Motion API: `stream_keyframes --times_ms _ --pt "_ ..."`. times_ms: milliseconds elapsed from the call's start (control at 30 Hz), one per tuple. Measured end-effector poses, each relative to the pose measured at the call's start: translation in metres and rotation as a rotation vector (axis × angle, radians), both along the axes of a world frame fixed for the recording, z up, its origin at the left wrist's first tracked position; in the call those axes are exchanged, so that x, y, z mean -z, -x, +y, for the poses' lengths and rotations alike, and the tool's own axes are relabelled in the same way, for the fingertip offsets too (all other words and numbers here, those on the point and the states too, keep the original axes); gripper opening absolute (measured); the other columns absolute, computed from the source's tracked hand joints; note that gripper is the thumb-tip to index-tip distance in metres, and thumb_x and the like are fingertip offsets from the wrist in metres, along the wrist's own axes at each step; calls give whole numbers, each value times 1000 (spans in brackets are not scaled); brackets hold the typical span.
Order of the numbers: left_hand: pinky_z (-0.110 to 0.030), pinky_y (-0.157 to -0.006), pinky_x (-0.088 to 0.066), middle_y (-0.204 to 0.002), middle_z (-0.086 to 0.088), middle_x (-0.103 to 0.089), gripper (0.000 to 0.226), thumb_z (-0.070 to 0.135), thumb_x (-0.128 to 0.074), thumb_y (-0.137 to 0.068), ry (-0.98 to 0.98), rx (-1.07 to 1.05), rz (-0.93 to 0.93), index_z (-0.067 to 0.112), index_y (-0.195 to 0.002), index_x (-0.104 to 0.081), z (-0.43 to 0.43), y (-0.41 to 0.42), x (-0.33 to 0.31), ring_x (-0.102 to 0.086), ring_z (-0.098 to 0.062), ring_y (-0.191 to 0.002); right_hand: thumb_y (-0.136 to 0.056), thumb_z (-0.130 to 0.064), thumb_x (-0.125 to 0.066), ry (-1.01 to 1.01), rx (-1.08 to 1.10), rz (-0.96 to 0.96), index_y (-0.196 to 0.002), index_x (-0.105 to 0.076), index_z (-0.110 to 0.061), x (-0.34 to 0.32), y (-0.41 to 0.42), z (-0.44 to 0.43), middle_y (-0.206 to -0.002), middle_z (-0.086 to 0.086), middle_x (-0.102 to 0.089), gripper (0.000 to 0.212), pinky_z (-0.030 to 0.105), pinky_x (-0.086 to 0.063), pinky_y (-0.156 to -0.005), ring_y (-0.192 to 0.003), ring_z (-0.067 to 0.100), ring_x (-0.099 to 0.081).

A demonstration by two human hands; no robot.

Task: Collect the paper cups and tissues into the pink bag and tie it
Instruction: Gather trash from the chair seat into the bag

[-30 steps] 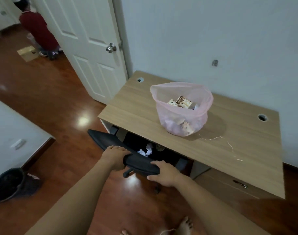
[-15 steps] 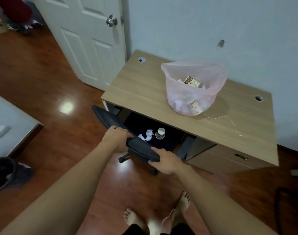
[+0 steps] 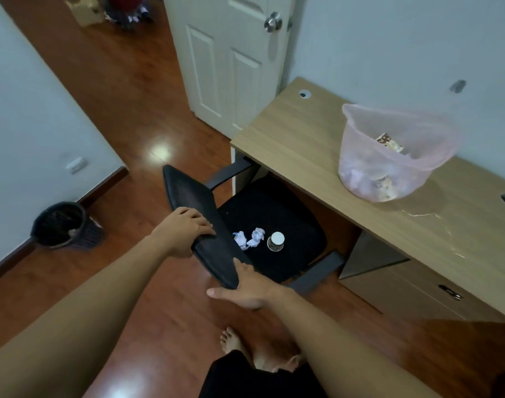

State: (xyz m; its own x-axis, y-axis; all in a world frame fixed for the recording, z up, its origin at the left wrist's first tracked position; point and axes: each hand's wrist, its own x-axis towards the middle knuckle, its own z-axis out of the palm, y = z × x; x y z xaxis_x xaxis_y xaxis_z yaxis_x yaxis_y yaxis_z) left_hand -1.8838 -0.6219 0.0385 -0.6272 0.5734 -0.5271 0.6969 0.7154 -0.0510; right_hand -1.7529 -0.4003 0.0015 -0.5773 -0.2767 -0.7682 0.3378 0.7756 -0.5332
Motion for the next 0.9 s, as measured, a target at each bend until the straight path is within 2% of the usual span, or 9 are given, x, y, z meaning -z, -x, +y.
stream_keyframes --times_ms 200,533,633,733,800,833,900 --pt "-51 -135 -15 -169 19 -41 71 36 -67 -94 25 -53 36 55 -158 -42 -66 -30 6 -30 -22 -160 -60 -104 -68 3 -144 -73 -175 12 -24 5 -6 -54 -185 10 3 161 49 -24 -135 -171 30 -14" --pt "-53 -136 -11 -172 17 -37 70 36 -63 -98 87 -85 75 54 -161 -37 -122 -63 6 -24 -25 -164 -72 -95 -69 -26 -284 -88 -174 16 -20 6 -22 -112 -184 16 5 152 49 -29 -133 -168 37 -19" --pt "-58 -136 -6 -177 9 -27 72 34 -63 -100 140 -92 111 54 -163 -34 -123 -67 6 -8 -33 -168 -72 -96 -69 -25 -282 -94 -174 17 -20 3 -22 -116 -184 16 7 153 48 -29 -133 -168 38 -19" --pt "-66 -134 2 -183 0 -5 83 30 -67 -100 237 -107 122 52 -167 -24 -120 -66 5 15 -42 -167 -63 -104 -66 -12 -278 -107 -174 15 -22 -2 -20 -113 -185 14 7 161 49 -26 -134 -169 37 -16" --pt "-67 -133 6 -183 -6 6 92 31 -69 -101 341 -111 89 49 -170 -12 -115 -62 3 20 -45 -165 -56 -110 -62 42 -258 -106 -177 0 -23 -8 -14 -105 -185 11 -7 162 47 -25 -135 -169 31 -21" --pt "-66 -133 6 -183 -10 10 98 33 -73 -100 402 -127 54 46 -172 -7 -110 -58 0 20 -45 -165 -56 -111 -60 85 -226 -93 -177 -18 -24 -13 -9 -97 -182 8 -25 155 45 -30 -134 -164 26 -33" --pt "-65 -133 4 -182 -12 13 117 37 -85 -91 518 -200 -53 40 -174 -3 -94 -47 -12 18 -43 -166 -69 -107 -55 142 -149 -38 -156 -59 -24 -21 5 -75 -158 0 -62 121 39 -44 -122 -140 15 -60"
